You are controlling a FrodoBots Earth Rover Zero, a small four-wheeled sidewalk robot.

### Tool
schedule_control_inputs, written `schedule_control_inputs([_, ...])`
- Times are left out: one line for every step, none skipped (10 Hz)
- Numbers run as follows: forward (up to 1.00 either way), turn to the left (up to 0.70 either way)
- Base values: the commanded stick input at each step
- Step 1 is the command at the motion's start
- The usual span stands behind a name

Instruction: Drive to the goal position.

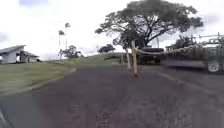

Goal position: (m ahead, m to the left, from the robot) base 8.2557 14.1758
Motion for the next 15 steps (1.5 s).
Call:
schedule_control_inputs([0.04, 0.00])
schedule_control_inputs([0.04, 0.00])
schedule_control_inputs([0.04, 0.00])
schedule_control_inputs([0.04, 0.00])
schedule_control_inputs([0.04, 0.00])
schedule_control_inputs([0.04, 0.00])
schedule_control_inputs([0.04, 0.00])
schedule_control_inputs([0.04, 0.00])
schedule_control_inputs([0.04, 0.00])
schedule_control_inputs([0.04, 0.00])
schedule_control_inputs([0.04, 0.00])
schedule_control_inputs([0.04, 0.00])
schedule_control_inputs([0.04, 0.00])
schedule_control_inputs([0.46, 0.13])
schedule_control_inputs([0.70, 0.32])
